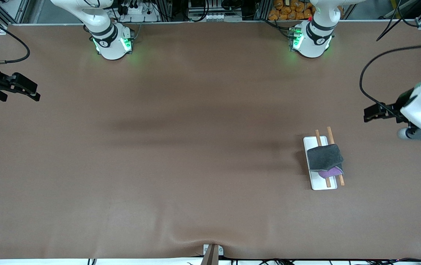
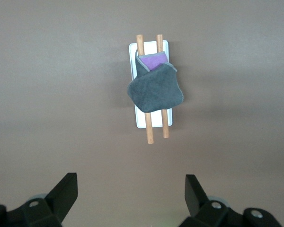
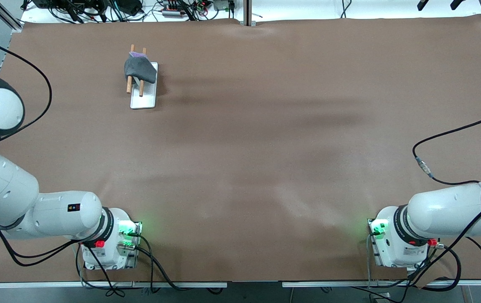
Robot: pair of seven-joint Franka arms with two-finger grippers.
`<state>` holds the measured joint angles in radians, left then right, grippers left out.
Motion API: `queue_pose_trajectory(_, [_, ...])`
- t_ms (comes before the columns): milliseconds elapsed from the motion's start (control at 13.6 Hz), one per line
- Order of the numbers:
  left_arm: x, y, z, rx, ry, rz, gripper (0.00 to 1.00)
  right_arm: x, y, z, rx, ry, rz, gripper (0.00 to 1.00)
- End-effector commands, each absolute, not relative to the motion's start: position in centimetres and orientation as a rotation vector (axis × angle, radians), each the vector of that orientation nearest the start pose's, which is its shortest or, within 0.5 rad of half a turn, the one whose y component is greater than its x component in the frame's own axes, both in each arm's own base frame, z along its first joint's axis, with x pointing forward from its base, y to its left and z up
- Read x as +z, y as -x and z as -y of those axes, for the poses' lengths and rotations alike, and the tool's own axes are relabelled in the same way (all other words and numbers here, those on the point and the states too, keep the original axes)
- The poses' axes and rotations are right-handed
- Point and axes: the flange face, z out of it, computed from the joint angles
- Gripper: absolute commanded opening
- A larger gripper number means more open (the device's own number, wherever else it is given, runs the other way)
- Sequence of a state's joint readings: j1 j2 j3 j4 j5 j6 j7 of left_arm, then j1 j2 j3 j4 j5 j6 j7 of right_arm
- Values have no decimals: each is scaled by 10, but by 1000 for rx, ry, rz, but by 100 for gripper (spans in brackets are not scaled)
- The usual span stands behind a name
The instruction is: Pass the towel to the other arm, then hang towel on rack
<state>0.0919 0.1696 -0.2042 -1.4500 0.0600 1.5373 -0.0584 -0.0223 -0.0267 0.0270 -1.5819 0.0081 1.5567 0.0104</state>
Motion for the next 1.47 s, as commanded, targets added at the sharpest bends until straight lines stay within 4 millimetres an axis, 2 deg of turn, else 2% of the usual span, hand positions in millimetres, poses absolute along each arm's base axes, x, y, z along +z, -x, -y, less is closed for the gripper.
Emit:
queue_pose_trajectory(0, [607,-577,51,74,3071,-70,100,636,-546,-3,9,3150,-32,100])
queue_pose_trajectory(294, [612,-565,45,15,3075,-53,100,637,-545,-4,14,3151,-32,100])
queue_pose_trajectory(367, [614,-562,54,9,3073,-67,100,636,-545,-3,17,3151,-34,100])
queue_pose_trajectory(661, [613,-545,54,39,3063,-64,100,636,-546,-2,19,3150,-37,100])
queue_pose_trajectory(881, [617,-541,49,31,3064,-45,100,636,-546,-2,22,3150,-34,100])
queue_pose_trajectory(1028, [619,-530,48,38,3112,-19,100,636,-545,-2,26,3151,-37,100])
queue_pose_trajectory(1175, [623,-529,44,30,3122,72,100,636,-544,-3,29,3150,-37,100])
queue_pose_trajectory(1395, [626,-529,44,34,3120,99,100,635,-544,-3,31,3150,-37,100])
